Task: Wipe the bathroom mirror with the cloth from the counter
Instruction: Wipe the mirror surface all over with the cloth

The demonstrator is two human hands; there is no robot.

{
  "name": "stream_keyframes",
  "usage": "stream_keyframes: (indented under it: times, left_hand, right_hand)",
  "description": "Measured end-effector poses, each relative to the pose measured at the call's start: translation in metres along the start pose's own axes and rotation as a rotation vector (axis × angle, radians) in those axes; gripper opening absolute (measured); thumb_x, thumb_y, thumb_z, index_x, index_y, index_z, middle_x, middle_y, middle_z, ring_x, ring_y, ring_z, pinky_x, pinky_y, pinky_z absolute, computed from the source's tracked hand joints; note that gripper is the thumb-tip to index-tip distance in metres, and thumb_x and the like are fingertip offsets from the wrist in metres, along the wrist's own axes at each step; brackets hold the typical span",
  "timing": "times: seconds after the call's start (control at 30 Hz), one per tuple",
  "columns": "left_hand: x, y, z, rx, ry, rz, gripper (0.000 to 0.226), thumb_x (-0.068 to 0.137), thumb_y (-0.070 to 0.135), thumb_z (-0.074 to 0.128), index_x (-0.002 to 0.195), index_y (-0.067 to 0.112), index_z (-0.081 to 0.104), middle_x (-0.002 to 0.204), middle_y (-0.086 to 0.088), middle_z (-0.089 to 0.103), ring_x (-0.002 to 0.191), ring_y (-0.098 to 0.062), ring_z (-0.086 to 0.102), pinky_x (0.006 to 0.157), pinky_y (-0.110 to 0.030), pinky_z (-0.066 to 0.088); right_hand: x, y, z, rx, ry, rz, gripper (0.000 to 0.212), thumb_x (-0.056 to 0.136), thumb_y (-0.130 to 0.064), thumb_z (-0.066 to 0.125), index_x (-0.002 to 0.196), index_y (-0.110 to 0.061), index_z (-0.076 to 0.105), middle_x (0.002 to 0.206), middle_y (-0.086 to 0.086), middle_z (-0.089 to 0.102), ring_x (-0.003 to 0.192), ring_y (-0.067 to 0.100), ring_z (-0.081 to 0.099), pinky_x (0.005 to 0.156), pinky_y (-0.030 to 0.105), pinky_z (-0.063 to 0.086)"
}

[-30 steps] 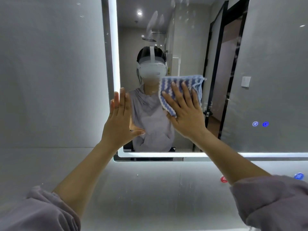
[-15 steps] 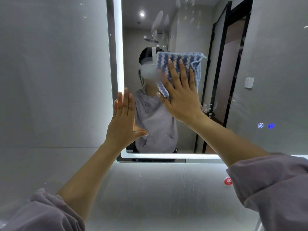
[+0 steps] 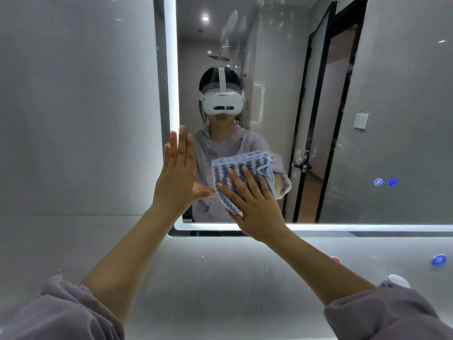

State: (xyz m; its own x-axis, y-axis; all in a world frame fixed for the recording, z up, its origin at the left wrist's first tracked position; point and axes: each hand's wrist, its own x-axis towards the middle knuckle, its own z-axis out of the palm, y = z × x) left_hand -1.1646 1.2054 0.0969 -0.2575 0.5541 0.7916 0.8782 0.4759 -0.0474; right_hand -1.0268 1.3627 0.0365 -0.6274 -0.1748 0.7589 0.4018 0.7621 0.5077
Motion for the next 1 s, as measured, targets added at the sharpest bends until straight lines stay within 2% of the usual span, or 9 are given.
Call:
stream_keyframes:
  times: [0.2, 0.4, 0.57, 0.7, 0.87, 1.0]
  left_hand:
    - [0.000, 0.001, 0.000, -0.001, 0.008, 0.000, 0.132, 0.054, 0.085, 0.044, 0.145, 0.001, -0.003, 0.154, -0.016, -0.009, 0.144, -0.035, -0.007, 0.118, -0.043, 0.000]
    - [0.000, 0.002, -0.001, 0.012, 0.002, 0.002, 0.136, 0.052, 0.080, 0.056, 0.145, -0.001, -0.001, 0.156, -0.021, -0.003, 0.144, -0.037, -0.006, 0.118, -0.043, -0.001]
    - [0.001, 0.000, -0.001, 0.014, -0.006, -0.003, 0.137, 0.052, 0.079, 0.057, 0.146, -0.002, 0.000, 0.156, -0.022, -0.001, 0.144, -0.036, -0.007, 0.118, -0.044, 0.001]
    - [0.000, 0.001, -0.002, 0.034, -0.003, -0.005, 0.136, 0.052, 0.079, 0.057, 0.147, -0.003, 0.005, 0.156, -0.023, 0.003, 0.144, -0.037, -0.004, 0.117, -0.044, 0.002]
    - [0.001, 0.002, -0.003, 0.040, -0.002, -0.014, 0.136, 0.051, 0.077, 0.059, 0.147, -0.002, 0.004, 0.157, -0.022, 0.002, 0.144, -0.036, -0.005, 0.117, -0.040, -0.002]
    - [0.001, 0.003, -0.003, 0.022, 0.002, -0.011, 0.135, 0.052, 0.077, 0.057, 0.146, -0.002, 0.001, 0.157, -0.022, 0.000, 0.144, -0.038, -0.005, 0.117, -0.040, -0.003]
  right_hand:
    - [-0.020, -0.006, 0.007, -0.006, -0.039, -0.012, 0.058, 0.098, -0.049, 0.037, 0.150, -0.026, 0.029, 0.159, 0.006, 0.018, 0.147, 0.029, 0.009, 0.119, 0.048, 0.008]
    - [-0.008, 0.028, -0.003, -0.066, -0.045, -0.153, 0.054, 0.099, -0.045, 0.032, 0.150, -0.029, 0.026, 0.158, 0.002, 0.017, 0.146, 0.027, 0.013, 0.120, 0.045, 0.007]
    - [0.034, 0.059, -0.022, -0.049, 0.006, -0.019, 0.053, 0.101, -0.046, 0.022, 0.150, -0.029, 0.026, 0.158, 0.005, 0.022, 0.146, 0.026, 0.011, 0.118, 0.049, 0.010]
    - [0.055, 0.072, -0.031, -0.034, 0.061, 0.067, 0.052, 0.101, -0.044, 0.032, 0.150, -0.028, 0.024, 0.158, 0.006, 0.022, 0.146, 0.029, 0.012, 0.119, 0.049, 0.008]
    - [0.047, 0.052, -0.023, 0.049, 0.084, 0.172, 0.056, 0.100, -0.044, 0.040, 0.150, -0.025, 0.025, 0.159, 0.008, 0.017, 0.147, 0.030, 0.010, 0.120, 0.049, 0.003]
    - [0.021, 0.035, -0.011, 0.088, 0.060, 0.167, 0.055, 0.099, -0.042, 0.041, 0.150, -0.022, 0.030, 0.158, 0.010, 0.020, 0.147, 0.030, 0.009, 0.120, 0.050, 0.001]
